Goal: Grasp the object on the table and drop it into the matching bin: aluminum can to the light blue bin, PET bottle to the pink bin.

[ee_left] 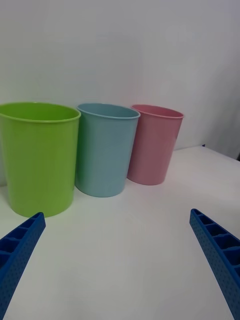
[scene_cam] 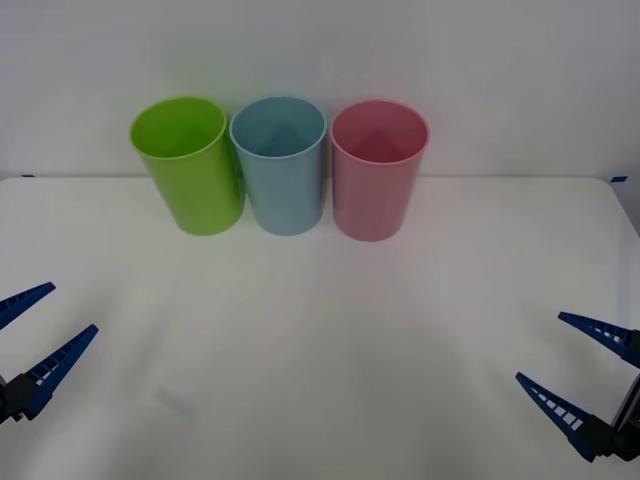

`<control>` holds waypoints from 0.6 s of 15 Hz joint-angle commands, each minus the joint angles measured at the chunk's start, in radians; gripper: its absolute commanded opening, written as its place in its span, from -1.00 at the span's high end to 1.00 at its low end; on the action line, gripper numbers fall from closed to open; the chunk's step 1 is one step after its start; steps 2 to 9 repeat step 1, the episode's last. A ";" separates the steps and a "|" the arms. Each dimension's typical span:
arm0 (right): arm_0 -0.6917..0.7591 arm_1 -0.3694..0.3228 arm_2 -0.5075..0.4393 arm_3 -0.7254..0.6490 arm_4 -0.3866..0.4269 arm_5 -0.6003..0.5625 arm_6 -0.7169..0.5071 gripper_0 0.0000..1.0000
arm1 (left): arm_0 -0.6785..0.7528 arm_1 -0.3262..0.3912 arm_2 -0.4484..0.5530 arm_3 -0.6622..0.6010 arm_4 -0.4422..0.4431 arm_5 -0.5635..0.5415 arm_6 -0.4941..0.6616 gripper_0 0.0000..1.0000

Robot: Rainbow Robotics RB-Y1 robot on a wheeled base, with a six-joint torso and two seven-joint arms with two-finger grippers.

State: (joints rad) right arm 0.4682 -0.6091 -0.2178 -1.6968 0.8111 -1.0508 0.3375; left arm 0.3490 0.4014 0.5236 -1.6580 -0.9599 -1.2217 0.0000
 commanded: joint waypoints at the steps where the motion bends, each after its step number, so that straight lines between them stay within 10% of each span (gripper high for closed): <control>1: 0.000 0.000 0.000 0.000 0.000 0.000 0.000 -1.00 | 0.000 0.000 0.000 0.000 0.000 0.000 0.000 -1.00; 9: 0.000 0.000 0.000 0.000 0.000 0.000 0.000 -1.00 | 0.000 0.000 0.000 0.000 0.000 0.000 0.000 -1.00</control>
